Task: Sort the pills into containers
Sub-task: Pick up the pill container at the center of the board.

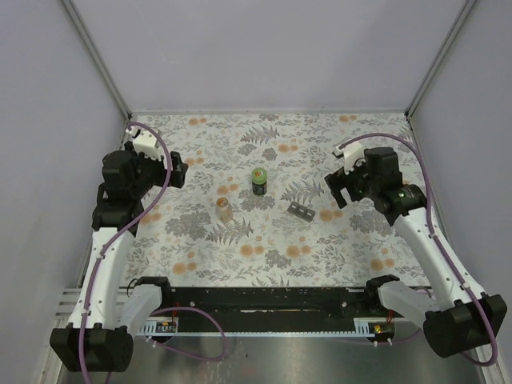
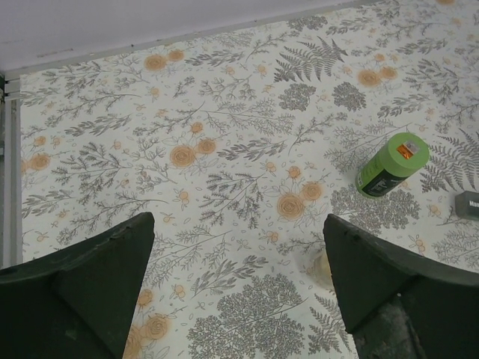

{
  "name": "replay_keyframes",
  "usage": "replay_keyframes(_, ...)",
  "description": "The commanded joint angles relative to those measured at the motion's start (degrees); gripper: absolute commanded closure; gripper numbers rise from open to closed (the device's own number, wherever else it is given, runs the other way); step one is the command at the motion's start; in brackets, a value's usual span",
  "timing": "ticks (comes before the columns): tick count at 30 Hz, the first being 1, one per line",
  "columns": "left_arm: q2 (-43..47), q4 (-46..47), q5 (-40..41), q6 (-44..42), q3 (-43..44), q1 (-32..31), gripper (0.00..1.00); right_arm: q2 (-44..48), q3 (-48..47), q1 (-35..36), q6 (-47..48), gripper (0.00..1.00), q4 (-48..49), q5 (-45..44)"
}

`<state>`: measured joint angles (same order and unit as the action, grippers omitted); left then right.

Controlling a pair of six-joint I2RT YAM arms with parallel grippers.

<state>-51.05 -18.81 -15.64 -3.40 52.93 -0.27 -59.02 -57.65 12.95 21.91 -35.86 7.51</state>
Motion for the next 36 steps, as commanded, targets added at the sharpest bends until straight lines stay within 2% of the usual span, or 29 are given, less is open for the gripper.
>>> replay_keyframes(1, 0.07, -1.93, -4.04, -3.10, 3.15, 0.10, 0.01, -4.59, -1.58, 5.49, 4.45, 0.01, 2.55, -3.12)
replay_keyframes(7, -0.11, -4.22, -5.89, -4.51, 4.47, -1.31, 0.01, -16.28, -3.79, 12.26, 6.21, 0.02, 3.51, -1.27)
replay_keyframes(16, -0.46, -4.13, -6.42, -4.95, 4.82, -2.98, 0.01, -28.77, -1.07, 16.58, 6.21, 0.09, 6.41, 0.31)
replay_keyframes(31, -0.81, -3.25, -7.39, -4.34, 5.61, -4.30, 0.01, -37.21, 0.70, 17.81, 7.27, 0.19, 9.75, 0.05)
replay_keyframes(36, -0.81, -3.25, -7.83, -4.34, 5.87, -4.65, 0.01, -38.01, 0.61, 17.81, 7.62, 0.29, 9.84, -0.04)
